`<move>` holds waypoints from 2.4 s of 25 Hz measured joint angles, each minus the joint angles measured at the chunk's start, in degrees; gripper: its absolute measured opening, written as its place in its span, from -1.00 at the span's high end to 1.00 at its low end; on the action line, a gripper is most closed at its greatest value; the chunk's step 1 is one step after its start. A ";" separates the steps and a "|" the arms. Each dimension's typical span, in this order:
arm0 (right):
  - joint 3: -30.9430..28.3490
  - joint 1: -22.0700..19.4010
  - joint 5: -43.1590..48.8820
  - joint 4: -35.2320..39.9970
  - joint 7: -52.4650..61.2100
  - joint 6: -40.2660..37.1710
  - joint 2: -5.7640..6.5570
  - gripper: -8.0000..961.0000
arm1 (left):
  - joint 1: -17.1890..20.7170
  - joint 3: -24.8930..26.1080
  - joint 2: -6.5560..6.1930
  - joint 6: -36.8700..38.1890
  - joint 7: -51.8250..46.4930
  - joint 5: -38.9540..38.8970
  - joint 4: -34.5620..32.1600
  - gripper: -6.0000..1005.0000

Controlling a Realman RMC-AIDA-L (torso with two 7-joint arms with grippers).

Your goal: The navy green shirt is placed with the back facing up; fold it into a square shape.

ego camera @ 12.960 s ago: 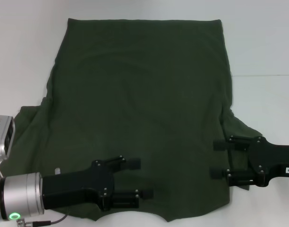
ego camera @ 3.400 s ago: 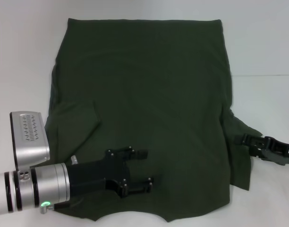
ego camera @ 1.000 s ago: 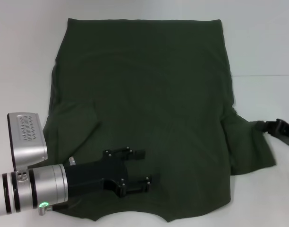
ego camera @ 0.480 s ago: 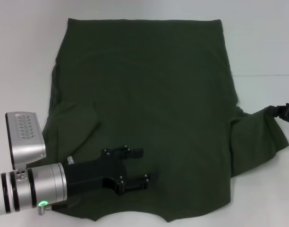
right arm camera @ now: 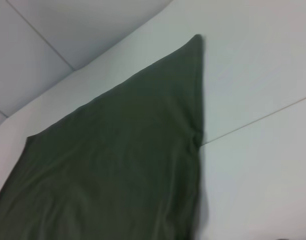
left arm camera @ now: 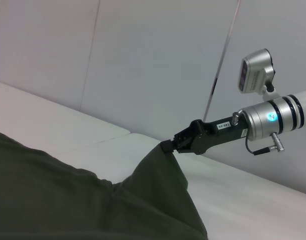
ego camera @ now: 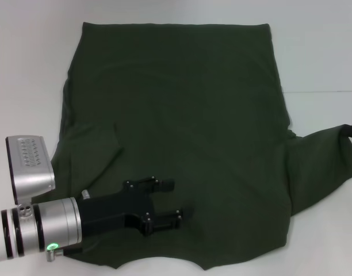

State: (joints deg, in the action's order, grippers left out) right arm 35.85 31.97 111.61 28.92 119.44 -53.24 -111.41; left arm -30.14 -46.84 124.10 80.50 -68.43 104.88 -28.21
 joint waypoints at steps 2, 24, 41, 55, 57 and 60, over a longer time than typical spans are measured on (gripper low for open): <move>0.21 -0.21 0.01 0.00 0.00 0.17 0.32 0.97 | 0.00 0.00 0.00 0.00 -0.24 -0.02 -0.06 -0.54; 0.83 1.46 2.16 1.59 -1.36 -0.47 1.81 0.97 | -0.20 0.00 0.00 -0.09 -1.79 -0.04 -0.01 -0.54; 4.21 2.61 2.72 4.09 1.31 -3.85 2.94 0.97 | -0.44 0.00 0.00 -0.08 -2.30 -0.13 0.07 -0.54; 4.41 3.49 6.65 8.29 6.07 -7.56 3.14 0.97 | -0.45 0.00 0.00 -0.08 -2.68 -0.12 0.07 -0.54; 4.41 3.65 6.66 8.80 6.08 -7.91 3.14 0.97 | -0.45 0.00 0.00 -0.08 -2.71 -0.12 0.08 -0.54; 4.41 3.96 7.11 9.77 6.58 -8.42 3.14 0.97 | -0.45 0.00 0.00 -0.08 -3.11 -0.12 0.07 -0.54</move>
State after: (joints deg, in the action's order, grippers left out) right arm 40.26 35.93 118.72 38.69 126.02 -61.66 -108.27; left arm -30.59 -46.84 124.10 80.42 -71.54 104.76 -28.14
